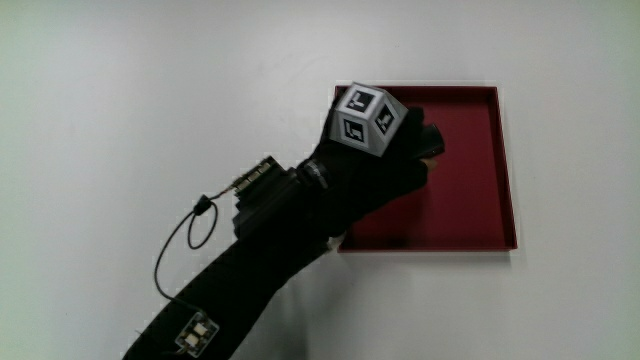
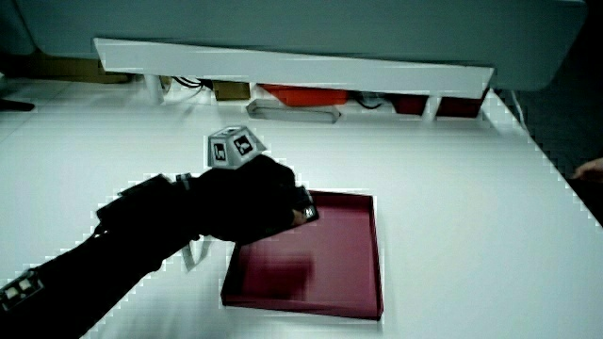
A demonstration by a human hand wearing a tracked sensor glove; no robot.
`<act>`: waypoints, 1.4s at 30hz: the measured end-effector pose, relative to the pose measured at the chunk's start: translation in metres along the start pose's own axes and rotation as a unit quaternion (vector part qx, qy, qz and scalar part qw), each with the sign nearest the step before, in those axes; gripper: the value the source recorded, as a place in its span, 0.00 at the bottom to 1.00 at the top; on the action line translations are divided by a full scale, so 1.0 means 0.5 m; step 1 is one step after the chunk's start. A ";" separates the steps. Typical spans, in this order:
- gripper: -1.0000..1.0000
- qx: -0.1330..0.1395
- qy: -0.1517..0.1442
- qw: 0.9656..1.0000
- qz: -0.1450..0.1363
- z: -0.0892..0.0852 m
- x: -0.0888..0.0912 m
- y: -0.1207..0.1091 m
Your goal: Place stapper into plate
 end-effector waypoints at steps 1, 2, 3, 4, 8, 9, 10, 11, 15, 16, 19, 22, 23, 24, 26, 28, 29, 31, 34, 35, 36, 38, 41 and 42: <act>0.50 -0.009 -0.001 1.000 0.000 -0.008 0.004 0.001; 0.50 -0.021 -0.004 1.000 -0.004 -0.018 0.006 0.003; 0.50 -0.026 -0.004 1.000 -0.006 -0.028 0.007 0.005; 0.50 -0.038 -0.011 0.999 -0.009 -0.042 0.006 0.009; 0.50 -0.045 -0.004 0.999 -0.015 -0.084 0.001 0.021; 0.50 -0.050 0.002 0.999 -0.015 -0.092 0.002 0.024; 0.50 -0.058 0.003 0.998 -0.014 -0.096 0.002 0.025; 0.50 -0.061 0.006 0.998 -0.014 -0.101 0.002 0.027; 0.50 -0.074 0.014 0.997 -0.011 -0.116 0.002 0.034; 0.50 -0.079 0.015 0.997 -0.009 -0.120 0.002 0.037; 0.50 -0.086 0.015 0.996 -0.010 -0.127 0.002 0.044; 0.50 -0.090 0.011 0.996 -0.008 -0.133 0.002 0.047; 0.50 -0.094 0.011 0.995 -0.007 -0.134 0.001 0.048; 0.50 -0.096 0.009 0.995 -0.007 -0.139 -0.002 0.050; 0.50 -0.095 0.001 0.995 -0.006 -0.142 -0.009 0.053; 0.47 -0.099 0.000 0.995 -0.003 -0.141 -0.010 0.054; 0.44 -0.099 -0.002 0.995 -0.002 -0.140 -0.010 0.054; 0.38 -0.102 -0.006 0.995 0.001 -0.137 -0.010 0.051; 0.29 -0.095 -0.011 0.995 0.000 -0.140 -0.014 0.050; 0.26 -0.095 -0.015 0.995 -0.001 -0.144 -0.017 0.052; 0.24 -0.092 -0.017 0.996 0.000 -0.140 -0.017 0.050; 0.18 -0.092 -0.024 0.995 0.002 -0.129 -0.014 0.042; 0.09 -0.103 -0.031 0.994 -0.007 -0.101 -0.009 0.028; 0.06 -0.103 -0.031 0.994 -0.012 -0.092 -0.009 0.023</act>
